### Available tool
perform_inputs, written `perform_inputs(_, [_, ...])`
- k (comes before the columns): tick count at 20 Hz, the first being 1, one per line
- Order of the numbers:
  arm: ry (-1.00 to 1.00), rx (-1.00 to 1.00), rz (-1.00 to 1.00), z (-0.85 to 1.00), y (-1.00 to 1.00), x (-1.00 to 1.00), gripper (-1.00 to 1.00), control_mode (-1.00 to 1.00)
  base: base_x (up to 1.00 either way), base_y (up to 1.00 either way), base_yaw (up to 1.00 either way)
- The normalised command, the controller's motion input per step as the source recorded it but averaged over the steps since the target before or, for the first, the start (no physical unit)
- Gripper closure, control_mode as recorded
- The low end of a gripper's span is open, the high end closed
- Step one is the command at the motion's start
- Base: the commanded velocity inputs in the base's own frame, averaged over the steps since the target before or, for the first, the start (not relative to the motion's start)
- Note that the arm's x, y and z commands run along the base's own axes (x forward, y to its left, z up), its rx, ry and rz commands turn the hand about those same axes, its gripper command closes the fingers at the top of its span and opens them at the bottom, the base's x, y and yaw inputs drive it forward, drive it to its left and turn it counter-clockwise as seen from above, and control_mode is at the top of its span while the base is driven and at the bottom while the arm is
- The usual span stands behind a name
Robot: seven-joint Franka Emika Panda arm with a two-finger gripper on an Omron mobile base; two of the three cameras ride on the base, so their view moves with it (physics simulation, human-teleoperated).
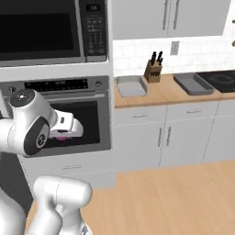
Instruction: Place one onion and one steak in each tupperware on the nearby counter, to pack two identical lunches.
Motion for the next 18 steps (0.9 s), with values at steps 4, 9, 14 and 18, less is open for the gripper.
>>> perform_inputs(4, [0.0,0.0,0.0,0.0,0.0,0.0,1.0,1.0,1.0,-1.0,-0.06])
perform_inputs(9, [0.0,0.0,0.0,0.0,0.0,0.0,1.0,1.0,1.0,-1.0,0.01])
perform_inputs(14, [0.0,0.0,0.0,0.0,0.0,0.0,1.0,1.0,1.0,-1.0,0.16])
perform_inputs(18, [0.0,0.0,0.0,0.0,0.0,0.0,1.0,1.0,1.0,-1.0,0.2])
